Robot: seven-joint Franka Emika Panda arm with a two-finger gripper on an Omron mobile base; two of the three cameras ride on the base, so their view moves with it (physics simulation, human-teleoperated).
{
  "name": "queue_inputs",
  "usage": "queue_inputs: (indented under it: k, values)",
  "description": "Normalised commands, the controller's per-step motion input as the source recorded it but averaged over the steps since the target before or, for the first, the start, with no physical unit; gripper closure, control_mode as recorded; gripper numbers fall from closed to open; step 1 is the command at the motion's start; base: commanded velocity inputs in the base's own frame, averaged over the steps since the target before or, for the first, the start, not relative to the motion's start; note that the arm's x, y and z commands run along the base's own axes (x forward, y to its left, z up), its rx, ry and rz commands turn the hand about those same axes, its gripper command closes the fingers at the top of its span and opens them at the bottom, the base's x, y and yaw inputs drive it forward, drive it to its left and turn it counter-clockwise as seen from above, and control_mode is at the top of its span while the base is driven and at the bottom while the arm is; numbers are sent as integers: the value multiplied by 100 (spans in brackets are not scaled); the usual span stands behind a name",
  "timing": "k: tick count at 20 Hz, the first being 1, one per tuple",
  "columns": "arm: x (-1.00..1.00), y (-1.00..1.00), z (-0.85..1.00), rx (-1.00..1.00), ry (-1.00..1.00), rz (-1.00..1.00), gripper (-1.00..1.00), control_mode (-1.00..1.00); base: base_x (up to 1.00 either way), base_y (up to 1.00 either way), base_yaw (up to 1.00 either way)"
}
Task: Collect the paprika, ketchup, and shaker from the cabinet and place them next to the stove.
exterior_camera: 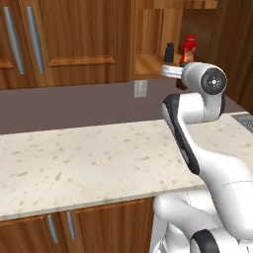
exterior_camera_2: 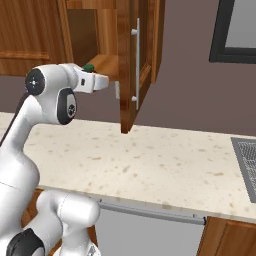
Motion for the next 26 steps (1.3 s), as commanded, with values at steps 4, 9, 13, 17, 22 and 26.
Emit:
queue_inputs:
  k: [4, 9, 13, 17, 22, 26]
  values:
    - [-99, 0, 0, 0, 0, -10, 100, -100, 0, 0, 0]
    - [-98, 0, -3, 0, 0, -7, 100, -100, 0, 0, 0]
    - [-97, 0, -6, 0, 0, -7, 100, -100, 0, 0, 0]
    - [-100, 0, -18, 0, 0, -6, 100, -100, 0, 0, 0]
    - [-100, -2, -21, 0, 0, -7, 100, -100, 0, 0, 0]
    - [-77, 3, -11, 0, 0, -4, 100, -100, 0, 0, 0]
